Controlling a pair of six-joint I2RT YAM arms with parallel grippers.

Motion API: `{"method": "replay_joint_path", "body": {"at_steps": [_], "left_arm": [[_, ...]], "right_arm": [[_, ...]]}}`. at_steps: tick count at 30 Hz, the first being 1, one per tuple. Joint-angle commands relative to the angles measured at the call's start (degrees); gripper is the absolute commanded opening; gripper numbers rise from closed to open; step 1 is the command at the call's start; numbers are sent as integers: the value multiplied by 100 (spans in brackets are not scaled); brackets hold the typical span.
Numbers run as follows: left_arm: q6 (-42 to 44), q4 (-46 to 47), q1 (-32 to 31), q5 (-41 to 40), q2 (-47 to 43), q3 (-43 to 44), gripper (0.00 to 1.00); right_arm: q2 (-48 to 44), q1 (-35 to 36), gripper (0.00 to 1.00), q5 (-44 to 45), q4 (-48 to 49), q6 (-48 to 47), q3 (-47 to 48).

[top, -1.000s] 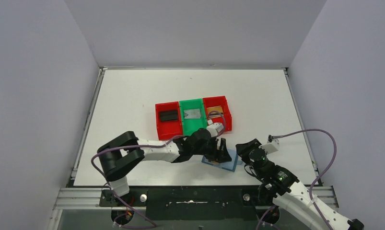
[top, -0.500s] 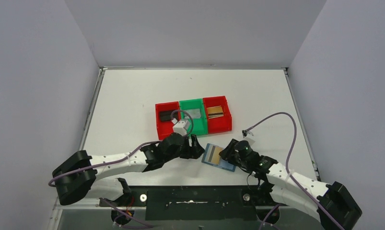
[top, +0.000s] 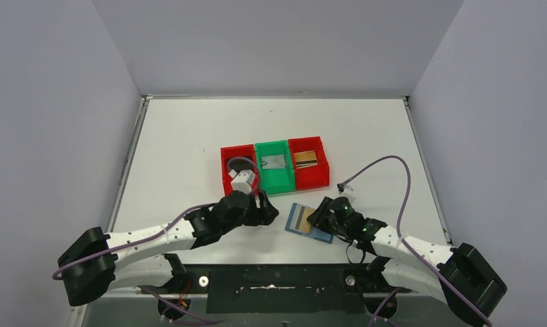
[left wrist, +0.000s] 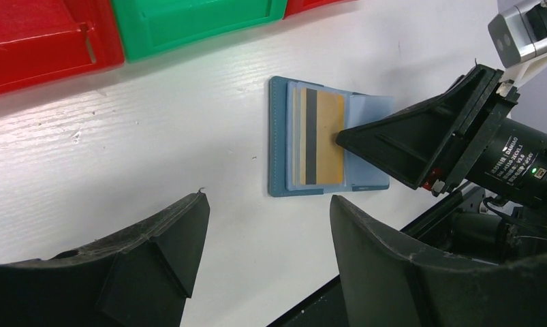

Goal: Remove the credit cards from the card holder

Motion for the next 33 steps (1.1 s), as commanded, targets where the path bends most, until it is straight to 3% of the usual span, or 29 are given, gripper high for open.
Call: {"method": "replay_joint_path", "body": {"at_steps": [1,5,17,22,33], "left_arm": [[41,50,41,-40,-12,98,65],[117,160,34,122,193,192,65],[360,231,25,362,808,629,64],[344,567,121,684,1295,685,52],[453,912,210,1008,2292,1140,39]], "right_arm": [[247,-42,31,-157,766,-9,-115],[662,-34,23,-563,1280,-198,-99],[1758,-35,21,-1632,2129,-1229,327],[1817,-34,21,-1821,2254,-1435,335],[1562,-63,24,-1417,2291,-945,288]]}}
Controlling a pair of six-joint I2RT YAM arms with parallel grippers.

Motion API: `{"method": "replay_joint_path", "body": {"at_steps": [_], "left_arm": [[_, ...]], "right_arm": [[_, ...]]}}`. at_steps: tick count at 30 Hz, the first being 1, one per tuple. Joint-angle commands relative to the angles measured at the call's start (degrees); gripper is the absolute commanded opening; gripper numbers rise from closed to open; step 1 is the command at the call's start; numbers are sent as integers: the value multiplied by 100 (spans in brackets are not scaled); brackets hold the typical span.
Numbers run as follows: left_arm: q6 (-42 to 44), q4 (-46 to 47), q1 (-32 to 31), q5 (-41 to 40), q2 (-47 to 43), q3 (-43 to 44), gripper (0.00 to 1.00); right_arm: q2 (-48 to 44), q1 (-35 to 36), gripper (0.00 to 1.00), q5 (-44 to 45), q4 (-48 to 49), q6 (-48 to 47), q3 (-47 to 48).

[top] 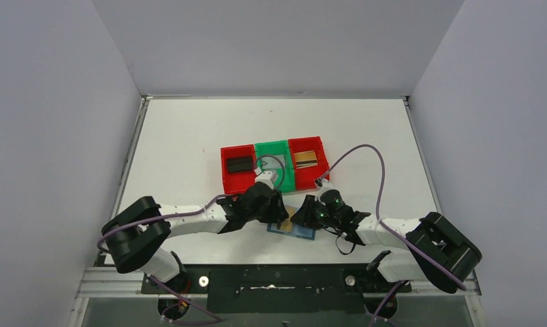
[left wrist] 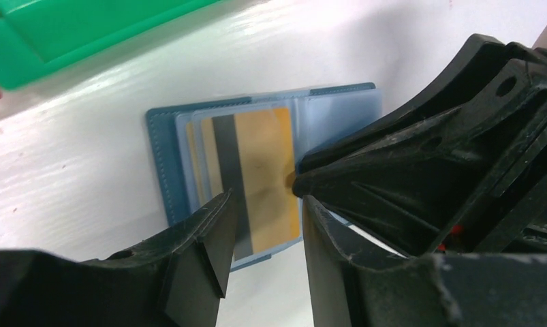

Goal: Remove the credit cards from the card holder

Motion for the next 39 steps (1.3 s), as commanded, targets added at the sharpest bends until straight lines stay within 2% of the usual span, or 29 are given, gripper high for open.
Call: {"method": "replay_joint_path", "body": {"at_steps": [1,6,11,19,25,27,32,35,39], "left_arm": [[210,562,37,236,268,306,38],[71,547,20,238,510,165,30],[-318,880,-26,41,305,-365,29],[-337,722,-68,-88,52,-552,29],[-288,746,-178,-36,240,-423,29],[-332,812,-198,-36,255,-443,28],[-341,603,-209,-160,171,-400,27],[-329,306,-209,-390,-71,-389,27],[-318,-34,-213,-745,-482,-359,27]], "right_arm": [[-229,-30,24,244,182,241,23],[-263,-31,26,217,673,645,-128],[46,-50,26,107,942,883,-93],[224,-7,27,765,517,1541,-253],[577,7,27,221,1054,1312,-188],[802,63,26,158,937,1195,2],[1013,257,20,632,410,1191,221],[906,257,10,780,410,1185,139],[860,248,9,691,344,1048,214]]}}
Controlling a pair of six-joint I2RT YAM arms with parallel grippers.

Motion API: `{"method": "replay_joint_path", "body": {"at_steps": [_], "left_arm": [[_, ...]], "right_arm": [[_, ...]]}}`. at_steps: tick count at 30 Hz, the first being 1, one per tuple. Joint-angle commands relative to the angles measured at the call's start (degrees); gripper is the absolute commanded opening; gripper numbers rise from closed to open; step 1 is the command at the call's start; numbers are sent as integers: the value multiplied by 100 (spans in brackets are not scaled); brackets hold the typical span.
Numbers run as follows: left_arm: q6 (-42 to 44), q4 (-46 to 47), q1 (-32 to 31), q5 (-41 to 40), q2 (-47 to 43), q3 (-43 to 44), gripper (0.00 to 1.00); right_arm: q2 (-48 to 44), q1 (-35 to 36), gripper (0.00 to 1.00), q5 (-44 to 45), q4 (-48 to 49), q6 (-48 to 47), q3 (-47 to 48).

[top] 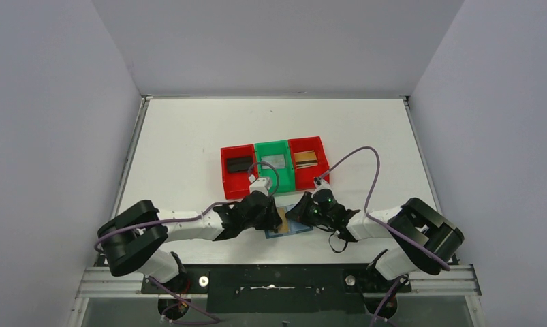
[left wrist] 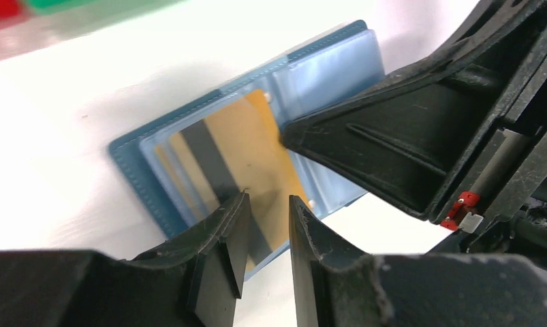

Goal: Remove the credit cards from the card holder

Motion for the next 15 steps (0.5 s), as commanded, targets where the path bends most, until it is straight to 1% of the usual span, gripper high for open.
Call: {"method": "replay_joint_path", "body": {"at_steps": [1,3,5,8,11,15], "left_arm": [[29,-553,-6,-573,-539,145,27],[33,-692,-1,-646,-649,171,28],[59,-630,3,-556,-669,145,29],[348,-83,45,-118,-529,22,30],[408,186,164,199,-325,6,30],[193,19,179,37,-203,-8,29]], "right_arm": [[-32,48,9,227,-447,-310,30],[-21,48,9,190,-428,-320,37],[-49,52,10,172,-386,-307,16],[-103,48,12,142,-295,-264,-31],[-171,44,14,140,-241,-212,-69],[-242,44,16,36,-137,-204,-118]]}}
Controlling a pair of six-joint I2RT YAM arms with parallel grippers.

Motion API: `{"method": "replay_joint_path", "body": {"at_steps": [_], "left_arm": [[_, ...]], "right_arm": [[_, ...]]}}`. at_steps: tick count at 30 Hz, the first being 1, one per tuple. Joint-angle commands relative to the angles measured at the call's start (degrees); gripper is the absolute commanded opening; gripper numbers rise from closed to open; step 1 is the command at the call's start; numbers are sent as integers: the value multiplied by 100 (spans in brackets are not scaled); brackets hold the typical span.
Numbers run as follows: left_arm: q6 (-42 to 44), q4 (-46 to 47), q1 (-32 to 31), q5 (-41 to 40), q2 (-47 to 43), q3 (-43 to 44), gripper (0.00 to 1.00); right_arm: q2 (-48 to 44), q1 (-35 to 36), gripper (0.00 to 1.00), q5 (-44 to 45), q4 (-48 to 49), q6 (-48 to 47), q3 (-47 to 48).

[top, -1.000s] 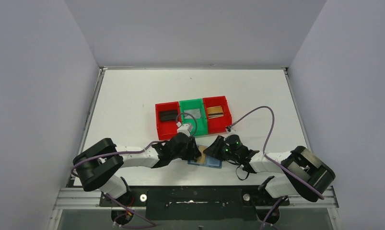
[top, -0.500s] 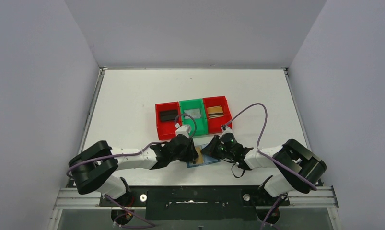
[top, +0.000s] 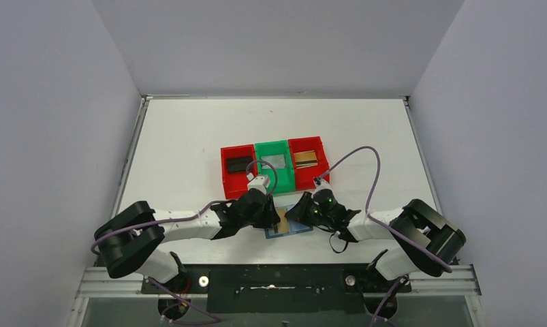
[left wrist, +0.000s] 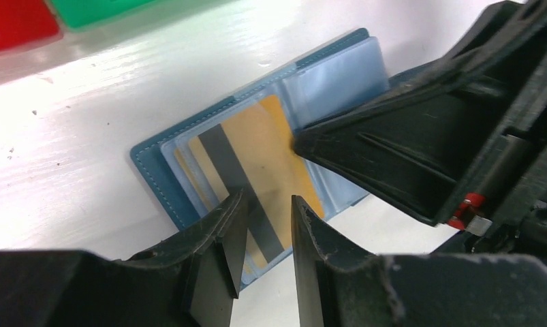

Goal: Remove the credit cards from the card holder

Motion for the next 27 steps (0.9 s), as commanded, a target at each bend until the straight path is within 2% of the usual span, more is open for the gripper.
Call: {"method": "replay_joint_path", "body": {"at_steps": [1,10,21,24,27], "left_arm": [[-79,230,37,-7,81,-36,29],[-172,27,15,-186,-277,-201,30],[-340,104,-92,-29,309,-137,21],[-418,10,-114,-124,223,-222,21],[-476,-101,-114,-275,50,-336,20]], "right_arm": [[-171,44,17,-3,-7,-101,-137],[-133,39,23,-470,478,-166,-135],[205,81,21,-912,674,-282,53],[116,92,15,-698,853,-102,-128],[-113,44,16,-512,661,-82,-187]]}}
